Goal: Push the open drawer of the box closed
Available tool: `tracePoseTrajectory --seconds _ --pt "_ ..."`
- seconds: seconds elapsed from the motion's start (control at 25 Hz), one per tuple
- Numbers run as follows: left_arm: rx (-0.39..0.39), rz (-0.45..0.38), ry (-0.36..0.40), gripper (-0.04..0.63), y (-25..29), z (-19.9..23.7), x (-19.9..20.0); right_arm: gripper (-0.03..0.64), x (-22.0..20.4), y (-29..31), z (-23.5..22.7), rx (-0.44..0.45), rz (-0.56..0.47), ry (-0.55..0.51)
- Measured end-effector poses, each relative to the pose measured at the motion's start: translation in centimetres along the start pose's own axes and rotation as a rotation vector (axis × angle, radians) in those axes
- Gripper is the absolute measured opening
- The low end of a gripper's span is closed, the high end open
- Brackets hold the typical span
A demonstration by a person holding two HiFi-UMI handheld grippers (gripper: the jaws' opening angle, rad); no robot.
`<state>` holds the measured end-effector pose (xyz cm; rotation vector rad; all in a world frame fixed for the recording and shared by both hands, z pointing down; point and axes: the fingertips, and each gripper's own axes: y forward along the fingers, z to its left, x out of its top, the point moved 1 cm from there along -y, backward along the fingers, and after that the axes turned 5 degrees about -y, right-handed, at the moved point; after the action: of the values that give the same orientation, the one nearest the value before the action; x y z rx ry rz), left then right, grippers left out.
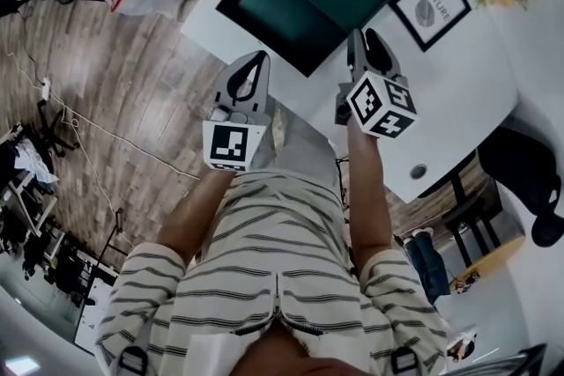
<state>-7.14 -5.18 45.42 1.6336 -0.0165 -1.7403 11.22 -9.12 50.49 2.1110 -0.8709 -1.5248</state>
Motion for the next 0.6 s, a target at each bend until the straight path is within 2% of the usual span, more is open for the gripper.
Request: tracePoseTrajectory --seconds 0.12,0.36,0.6 --pt "0.003 0.009 0.004 0.0 0.0 0.2 -0.4 0.104 0.0 0.5 -0.2 0.003 0.017 0.005" --pt "0.016 0.032 0.087 0.0 0.1 0.7 -1.0 0.118 -0.7 1.6 -0.2 0.039 0.082 0.042" --pt "0.039 0.034 0.088 0.0 0.0 1.5 -1.4 0.126 -0.7 1.8 -0.4 0.116 0.122 0.128"
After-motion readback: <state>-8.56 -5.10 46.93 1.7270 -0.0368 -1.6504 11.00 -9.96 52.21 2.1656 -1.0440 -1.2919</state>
